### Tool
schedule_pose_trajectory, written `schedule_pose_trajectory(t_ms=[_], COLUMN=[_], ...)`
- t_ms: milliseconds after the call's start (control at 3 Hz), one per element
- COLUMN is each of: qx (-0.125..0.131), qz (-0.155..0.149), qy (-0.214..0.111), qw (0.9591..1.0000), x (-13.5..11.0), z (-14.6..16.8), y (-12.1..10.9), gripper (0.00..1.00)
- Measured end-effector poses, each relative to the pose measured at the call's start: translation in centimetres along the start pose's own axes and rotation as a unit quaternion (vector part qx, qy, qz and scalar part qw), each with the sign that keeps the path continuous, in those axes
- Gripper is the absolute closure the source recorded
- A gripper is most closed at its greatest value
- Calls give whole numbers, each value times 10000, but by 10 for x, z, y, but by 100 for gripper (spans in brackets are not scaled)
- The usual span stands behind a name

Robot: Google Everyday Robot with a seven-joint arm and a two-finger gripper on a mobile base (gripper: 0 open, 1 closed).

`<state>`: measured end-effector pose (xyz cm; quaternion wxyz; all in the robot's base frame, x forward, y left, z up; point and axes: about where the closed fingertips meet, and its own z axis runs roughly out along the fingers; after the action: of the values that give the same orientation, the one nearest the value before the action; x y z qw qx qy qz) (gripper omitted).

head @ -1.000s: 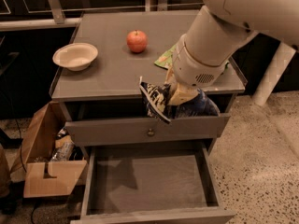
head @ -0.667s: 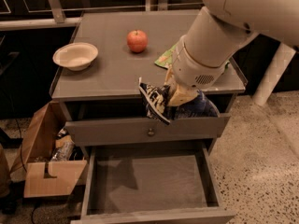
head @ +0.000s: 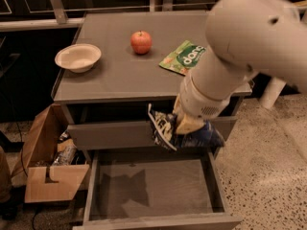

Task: Place blue chip bag into middle drawer

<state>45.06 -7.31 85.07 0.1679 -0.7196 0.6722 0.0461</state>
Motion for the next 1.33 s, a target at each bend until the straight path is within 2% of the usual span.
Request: schedule_pose_trajectory(t_ms=[333,667,1000,1333], qx=[-366,-367,-535,-540], qz=[337,339,530,1019], qy=[12,11,-147,-221], qw=[9988,9988,9971,9931], x=[18,18,22,43], z=[44,44,69,108], y=[29,29,32,34], gripper=[100,100,100,100])
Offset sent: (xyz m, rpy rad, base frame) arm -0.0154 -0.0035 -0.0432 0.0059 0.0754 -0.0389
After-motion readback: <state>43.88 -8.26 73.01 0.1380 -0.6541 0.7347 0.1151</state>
